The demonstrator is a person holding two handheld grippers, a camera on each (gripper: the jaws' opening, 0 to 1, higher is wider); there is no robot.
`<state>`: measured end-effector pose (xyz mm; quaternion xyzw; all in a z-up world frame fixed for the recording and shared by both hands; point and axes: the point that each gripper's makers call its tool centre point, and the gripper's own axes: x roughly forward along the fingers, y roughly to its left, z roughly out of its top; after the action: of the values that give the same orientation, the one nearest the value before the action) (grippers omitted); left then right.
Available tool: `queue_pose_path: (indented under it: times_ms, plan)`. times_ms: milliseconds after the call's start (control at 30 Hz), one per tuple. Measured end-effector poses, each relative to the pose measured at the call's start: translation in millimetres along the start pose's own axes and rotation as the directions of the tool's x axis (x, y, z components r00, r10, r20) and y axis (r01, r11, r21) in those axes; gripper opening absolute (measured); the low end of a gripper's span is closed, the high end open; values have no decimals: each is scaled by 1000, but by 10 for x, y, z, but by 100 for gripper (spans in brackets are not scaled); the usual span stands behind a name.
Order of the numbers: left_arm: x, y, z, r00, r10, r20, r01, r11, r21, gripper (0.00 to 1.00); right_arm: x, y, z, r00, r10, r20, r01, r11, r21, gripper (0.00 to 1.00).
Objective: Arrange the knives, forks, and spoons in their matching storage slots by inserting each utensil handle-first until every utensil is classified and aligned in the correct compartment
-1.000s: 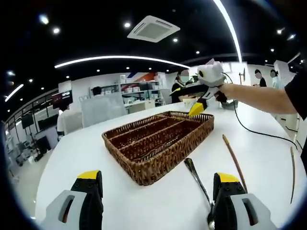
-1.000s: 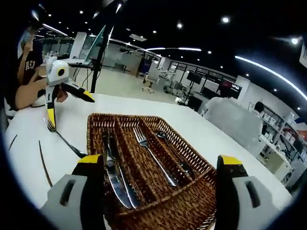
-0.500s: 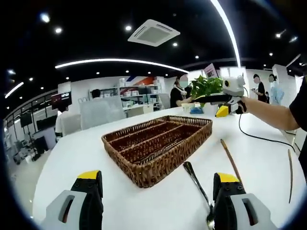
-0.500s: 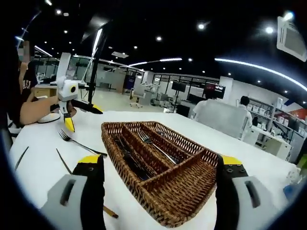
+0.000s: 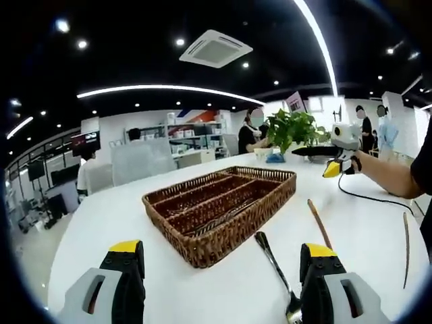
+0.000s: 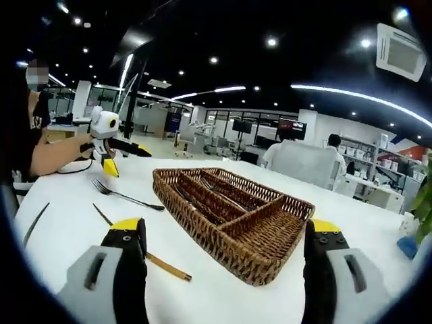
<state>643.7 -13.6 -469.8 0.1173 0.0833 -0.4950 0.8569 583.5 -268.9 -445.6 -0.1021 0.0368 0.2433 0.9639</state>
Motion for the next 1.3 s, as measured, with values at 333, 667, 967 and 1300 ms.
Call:
queue_pose_path:
  times_ms: [333, 667, 967, 1300]
  plan:
    - [121, -95, -16, 1000, -18, -25, 19, 1000, 19, 100, -34, 163, 102, 1000, 9, -2, -9, 999, -51, 99]
    - [116, -77, -165, 998, -37, -55, 39, 999, 25, 100, -4, 161, 25, 1000, 11, -12, -11, 999, -35, 99]
    - [106, -211, -301, 988, -100, -119, 102, 995, 15, 94, -19, 138, -19, 1000, 3, -22, -4, 999, -50, 99]
    - [46, -491, -439, 952, -210, -221, 223, 974, 35, 62, -22, 154, -51, 999, 35, -14, -34, 999, 27, 99]
